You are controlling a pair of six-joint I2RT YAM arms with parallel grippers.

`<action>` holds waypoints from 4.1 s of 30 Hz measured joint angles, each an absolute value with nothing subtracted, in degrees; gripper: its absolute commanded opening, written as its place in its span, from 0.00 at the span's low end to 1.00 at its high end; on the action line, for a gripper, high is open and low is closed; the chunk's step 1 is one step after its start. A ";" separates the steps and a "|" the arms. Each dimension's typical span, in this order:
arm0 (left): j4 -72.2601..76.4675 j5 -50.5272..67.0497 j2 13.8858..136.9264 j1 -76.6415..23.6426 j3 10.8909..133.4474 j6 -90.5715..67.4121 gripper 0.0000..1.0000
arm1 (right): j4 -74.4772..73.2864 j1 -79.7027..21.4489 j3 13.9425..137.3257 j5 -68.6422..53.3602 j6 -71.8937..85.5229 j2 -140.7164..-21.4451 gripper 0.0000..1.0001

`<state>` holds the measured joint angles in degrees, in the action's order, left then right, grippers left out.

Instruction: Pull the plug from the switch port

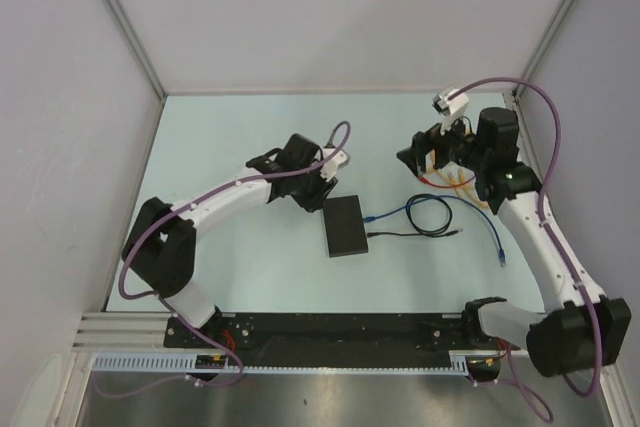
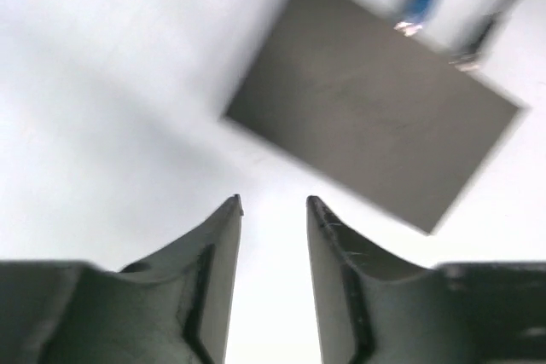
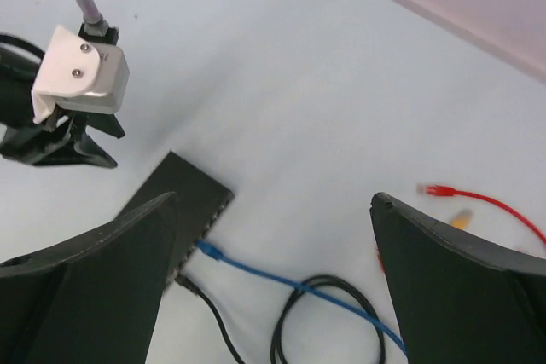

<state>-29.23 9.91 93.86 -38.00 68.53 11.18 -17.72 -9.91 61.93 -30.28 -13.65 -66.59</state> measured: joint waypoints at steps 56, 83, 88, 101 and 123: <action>-30.89 34.74 100.73 -33.95 65.17 13.10 0.42 | -38.41 -11.14 67.64 -41.82 -52.53 -98.19 0.47; -29.89 36.40 98.15 -34.04 65.17 13.13 0.41 | -45.39 -19.77 69.67 -29.12 -62.85 -107.26 0.11; -30.33 35.11 96.27 -33.93 65.19 14.06 0.42 | -45.50 -23.66 69.67 -30.22 -54.39 -107.28 0.18; -31.38 34.72 97.17 -33.93 67.11 13.30 0.17 | -44.36 -15.00 72.20 -42.06 -39.05 -107.31 0.68; -30.30 38.68 106.32 -33.71 67.48 14.13 0.04 | -41.78 -15.18 75.02 -58.39 -25.23 -117.12 0.53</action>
<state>-30.30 38.68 106.32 -33.71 67.48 14.13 -41.78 -15.18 75.02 -58.39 -25.23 -117.12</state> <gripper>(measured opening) 0.030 0.557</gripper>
